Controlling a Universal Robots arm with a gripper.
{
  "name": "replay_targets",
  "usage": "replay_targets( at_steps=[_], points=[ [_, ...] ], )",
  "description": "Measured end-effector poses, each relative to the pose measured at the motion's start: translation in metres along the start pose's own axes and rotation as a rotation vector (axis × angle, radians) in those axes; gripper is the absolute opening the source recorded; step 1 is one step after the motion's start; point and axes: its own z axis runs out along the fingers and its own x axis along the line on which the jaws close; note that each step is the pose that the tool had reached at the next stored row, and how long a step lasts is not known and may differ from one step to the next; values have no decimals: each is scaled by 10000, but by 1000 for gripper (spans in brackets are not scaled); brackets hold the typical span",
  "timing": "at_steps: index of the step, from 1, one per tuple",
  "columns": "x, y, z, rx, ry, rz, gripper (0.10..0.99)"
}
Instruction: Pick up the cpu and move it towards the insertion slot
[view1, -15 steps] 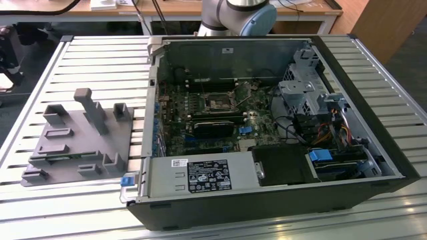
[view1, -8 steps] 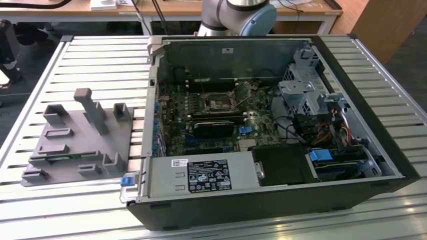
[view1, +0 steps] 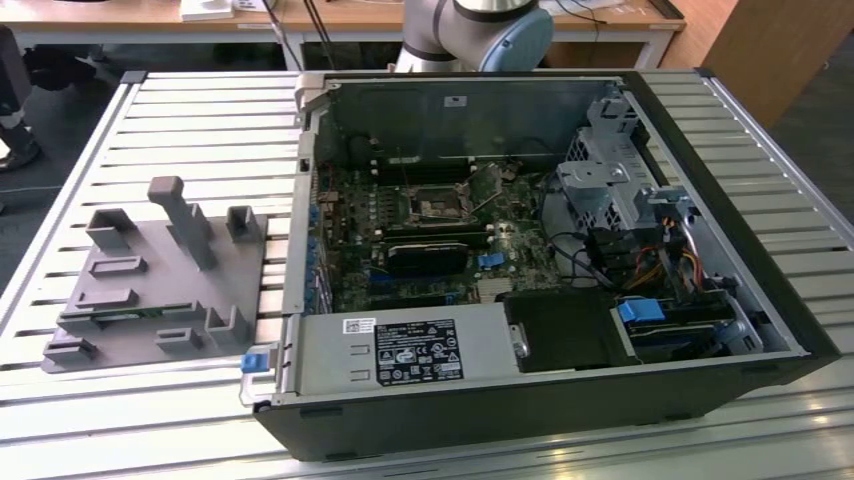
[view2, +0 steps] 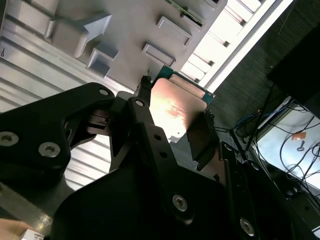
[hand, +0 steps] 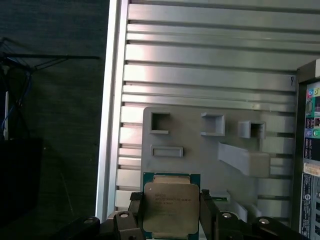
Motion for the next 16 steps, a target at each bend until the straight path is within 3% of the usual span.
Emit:
replay_targets(
  at_steps=[6, 16],
  points=[
    [1, 3, -75, -1, -2, 0, 541],
    [-94, -1, -81, -1, -1, 0, 541]
  ],
)
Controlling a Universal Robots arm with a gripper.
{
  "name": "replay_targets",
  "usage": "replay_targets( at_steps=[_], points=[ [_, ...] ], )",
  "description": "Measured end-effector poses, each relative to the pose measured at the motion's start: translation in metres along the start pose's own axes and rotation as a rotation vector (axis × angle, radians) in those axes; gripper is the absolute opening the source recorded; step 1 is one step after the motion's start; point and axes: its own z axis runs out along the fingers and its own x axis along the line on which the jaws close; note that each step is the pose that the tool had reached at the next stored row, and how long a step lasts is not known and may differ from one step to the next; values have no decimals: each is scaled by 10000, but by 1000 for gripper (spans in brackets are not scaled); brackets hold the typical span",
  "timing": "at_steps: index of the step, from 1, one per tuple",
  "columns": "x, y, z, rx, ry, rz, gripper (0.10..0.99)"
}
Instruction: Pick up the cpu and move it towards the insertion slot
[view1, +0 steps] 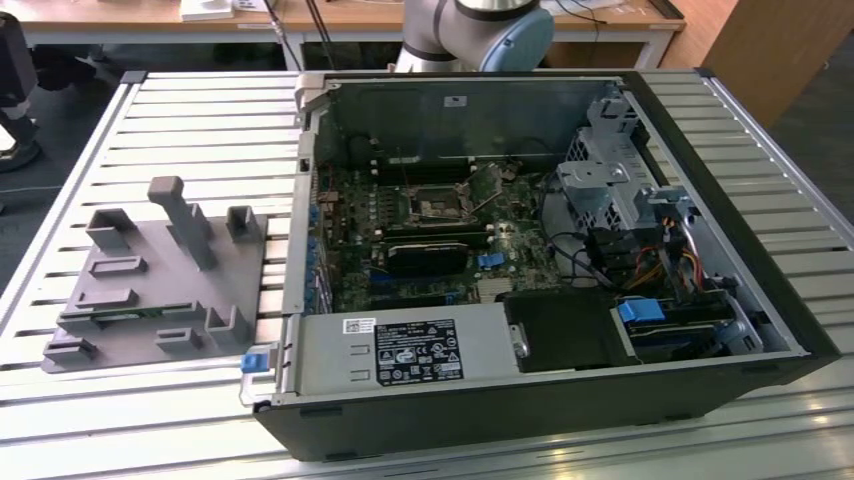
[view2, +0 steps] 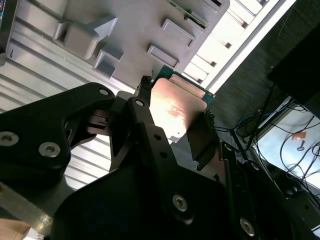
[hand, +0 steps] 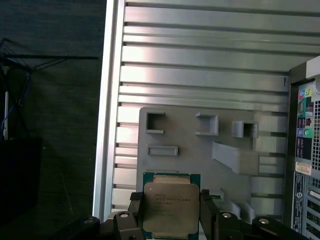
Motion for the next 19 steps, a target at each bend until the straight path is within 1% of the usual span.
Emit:
replay_targets(
  at_steps=[2, 7, 11, 15, 19],
  points=[
    [-25, -1, 0, 0, 0, 0, 541],
    [-40, -1, -16, 0, 0, 0, 541],
    [-49, -1, -45, 0, 1, 0, 541],
    [-49, 1, -100, 0, 0, 0, 541],
    [-80, 0, -111, 0, 0, 0, 541]
  ],
)
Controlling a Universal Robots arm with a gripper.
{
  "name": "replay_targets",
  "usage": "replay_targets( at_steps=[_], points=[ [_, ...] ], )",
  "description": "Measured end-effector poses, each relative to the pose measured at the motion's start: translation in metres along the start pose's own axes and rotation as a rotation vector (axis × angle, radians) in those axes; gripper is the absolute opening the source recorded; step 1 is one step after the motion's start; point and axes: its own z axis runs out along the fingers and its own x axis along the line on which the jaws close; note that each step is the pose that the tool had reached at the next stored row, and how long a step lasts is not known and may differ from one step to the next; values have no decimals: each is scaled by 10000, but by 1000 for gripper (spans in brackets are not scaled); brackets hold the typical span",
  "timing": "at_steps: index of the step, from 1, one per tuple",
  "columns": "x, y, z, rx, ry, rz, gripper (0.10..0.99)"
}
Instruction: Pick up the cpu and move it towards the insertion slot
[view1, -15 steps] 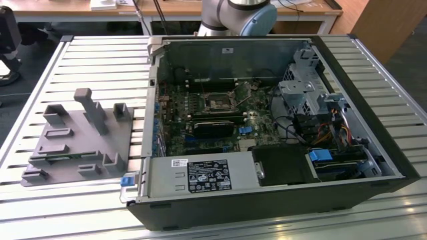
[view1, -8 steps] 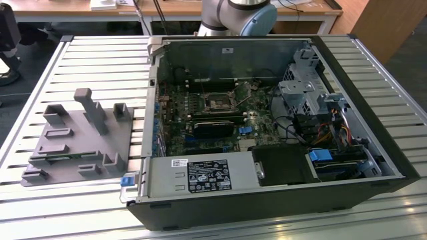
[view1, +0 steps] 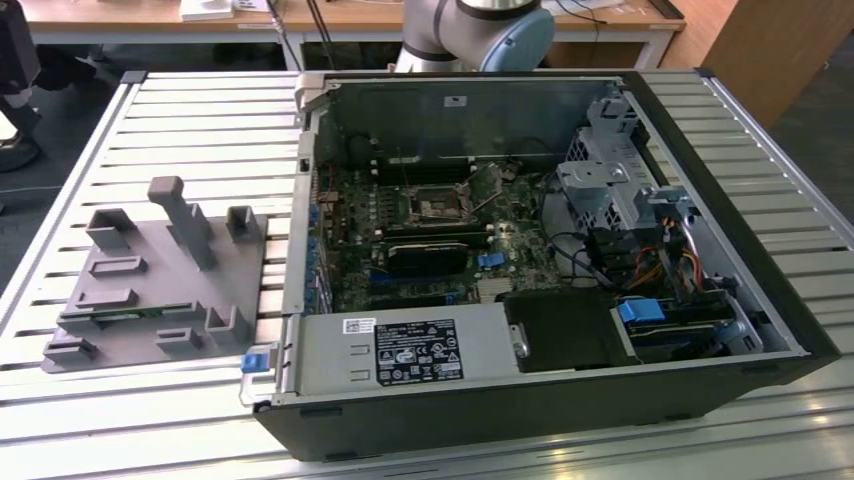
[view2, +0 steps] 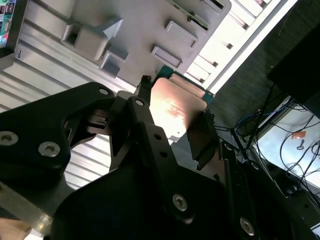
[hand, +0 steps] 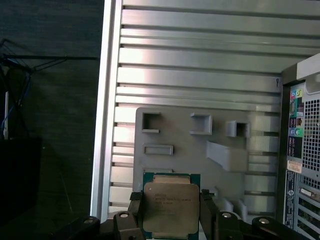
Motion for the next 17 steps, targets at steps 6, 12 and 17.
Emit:
replay_targets(
  at_steps=[6, 12, 17],
  points=[
    [-94, -4, -1, -1, 0, 0, 541],
    [-185, -8, -3, 0, 0, 0, 541],
    [-245, -11, -4, 0, 0, 0, 541]
  ],
)
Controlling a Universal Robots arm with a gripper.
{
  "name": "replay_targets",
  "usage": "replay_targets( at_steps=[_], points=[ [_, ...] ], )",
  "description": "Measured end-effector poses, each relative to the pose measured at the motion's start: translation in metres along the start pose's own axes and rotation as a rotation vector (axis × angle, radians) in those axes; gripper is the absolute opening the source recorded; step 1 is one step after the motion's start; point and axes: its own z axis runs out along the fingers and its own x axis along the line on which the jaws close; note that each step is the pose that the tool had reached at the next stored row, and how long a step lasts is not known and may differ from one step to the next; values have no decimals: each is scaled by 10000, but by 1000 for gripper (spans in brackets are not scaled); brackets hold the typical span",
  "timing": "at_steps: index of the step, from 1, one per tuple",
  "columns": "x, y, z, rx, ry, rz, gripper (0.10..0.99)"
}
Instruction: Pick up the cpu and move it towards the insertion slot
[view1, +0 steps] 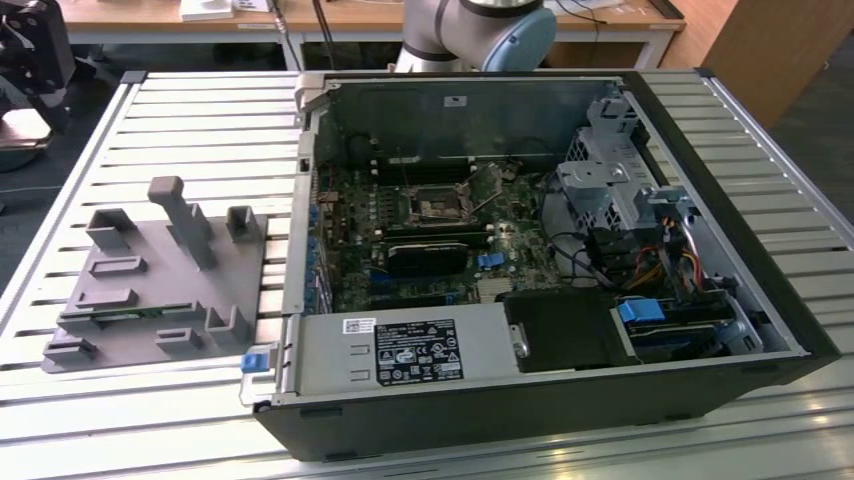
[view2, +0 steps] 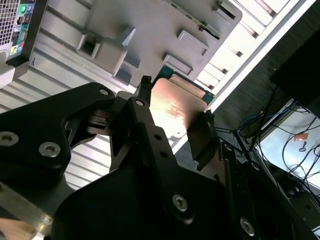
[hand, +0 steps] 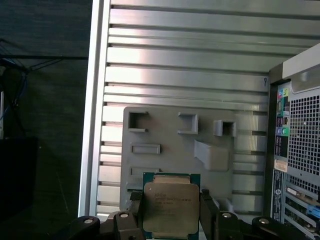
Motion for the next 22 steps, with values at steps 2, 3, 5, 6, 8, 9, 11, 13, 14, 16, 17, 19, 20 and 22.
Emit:
replay_targets(
  at_steps=[2, 3, 5, 6, 8, 9, 11, 13, 14, 16, 17, 19, 20, 22],
  points=[
    [-24, -1, -1, 0, 0, 0, 541],
    [-35, -2, 0, 0, 0, 0, 541],
    [-54, -2, -1, 0, 0, -1, 541],
    [-64, -3, -1, 0, -1, 0, 541],
    [-83, -4, -1, 0, 0, 0, 541],
    [-95, -4, -1, 0, 0, 0, 541],
    [-119, -5, -2, 0, -1, 0, 541],
    [-145, -6, -2, -1, -1, 0, 541],
    [-157, -7, -3, 0, 0, 0, 541],
    [-180, -8, -3, 0, 0, -1, 541],
    [-191, -8, -3, 0, 0, 0, 541],
    [-214, -10, -4, 0, 0, -1, 541],
    [-227, -10, -4, 0, 0, 0, 541],
    [-250, -11, -4, 0, 0, 0, 541]
  ],
)
